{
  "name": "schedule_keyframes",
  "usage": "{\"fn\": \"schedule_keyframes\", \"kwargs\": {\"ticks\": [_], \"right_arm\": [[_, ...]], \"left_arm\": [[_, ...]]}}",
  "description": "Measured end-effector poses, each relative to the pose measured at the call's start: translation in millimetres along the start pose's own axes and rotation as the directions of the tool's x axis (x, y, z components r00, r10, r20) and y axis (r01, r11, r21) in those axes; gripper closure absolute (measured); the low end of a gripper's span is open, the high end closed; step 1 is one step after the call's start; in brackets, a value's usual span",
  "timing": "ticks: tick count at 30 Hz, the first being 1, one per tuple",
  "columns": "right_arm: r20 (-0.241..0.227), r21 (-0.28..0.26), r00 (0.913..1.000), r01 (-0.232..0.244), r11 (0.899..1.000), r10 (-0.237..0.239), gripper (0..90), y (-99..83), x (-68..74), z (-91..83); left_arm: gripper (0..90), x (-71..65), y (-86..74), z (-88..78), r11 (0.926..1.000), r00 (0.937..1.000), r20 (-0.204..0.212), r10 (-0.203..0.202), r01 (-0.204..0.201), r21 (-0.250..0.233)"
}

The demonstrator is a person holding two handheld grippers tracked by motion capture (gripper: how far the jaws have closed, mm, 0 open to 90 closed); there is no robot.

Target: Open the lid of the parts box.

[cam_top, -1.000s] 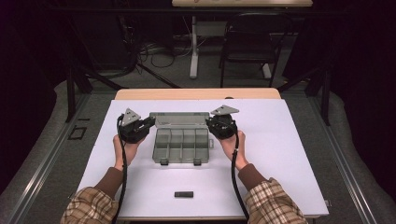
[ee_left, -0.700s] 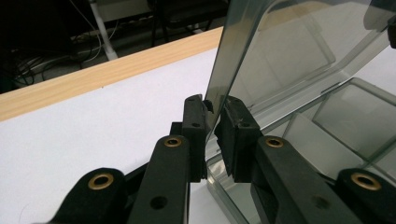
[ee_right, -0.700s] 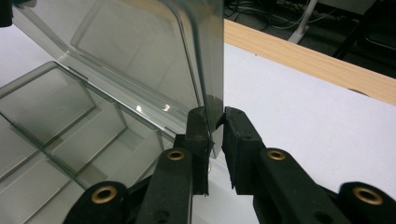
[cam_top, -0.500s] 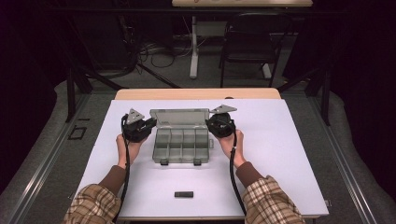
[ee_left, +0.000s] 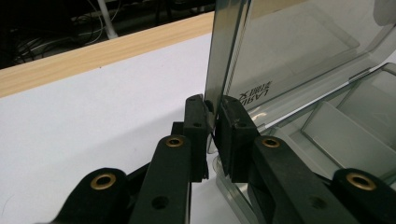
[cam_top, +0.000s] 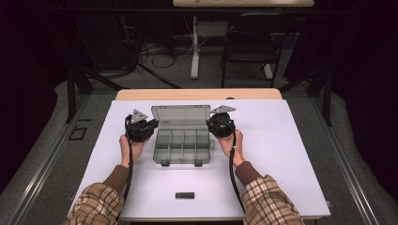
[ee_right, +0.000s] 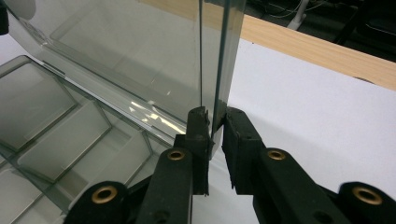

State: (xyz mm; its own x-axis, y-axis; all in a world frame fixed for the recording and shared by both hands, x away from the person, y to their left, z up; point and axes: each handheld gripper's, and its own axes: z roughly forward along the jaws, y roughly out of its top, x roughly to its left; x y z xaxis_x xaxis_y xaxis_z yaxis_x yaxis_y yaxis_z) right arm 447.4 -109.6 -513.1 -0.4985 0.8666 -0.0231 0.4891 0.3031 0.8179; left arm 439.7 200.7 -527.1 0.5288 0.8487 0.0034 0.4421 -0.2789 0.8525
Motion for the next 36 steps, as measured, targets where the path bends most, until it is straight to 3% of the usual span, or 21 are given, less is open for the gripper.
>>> {"fn": "schedule_keyframes", "kwargs": {"ticks": [13,36], "right_arm": [[0.008,0.03,0.9999,-0.007,1.0,0.007,80.5,-3.9,-0.8,10.7],[0.017,0.06,0.9996,-0.023,0.998,0.022,81.2,-8.9,-3.3,23.3]], "left_arm": [[81.6,0.1,-4.6,11.5,0.9989,0.9998,-0.018,0.01,-0.01,0.047],[80.8,-0.2,-6.4,22.6,0.9973,0.9985,-0.049,0.025,-0.022,0.07]]}}
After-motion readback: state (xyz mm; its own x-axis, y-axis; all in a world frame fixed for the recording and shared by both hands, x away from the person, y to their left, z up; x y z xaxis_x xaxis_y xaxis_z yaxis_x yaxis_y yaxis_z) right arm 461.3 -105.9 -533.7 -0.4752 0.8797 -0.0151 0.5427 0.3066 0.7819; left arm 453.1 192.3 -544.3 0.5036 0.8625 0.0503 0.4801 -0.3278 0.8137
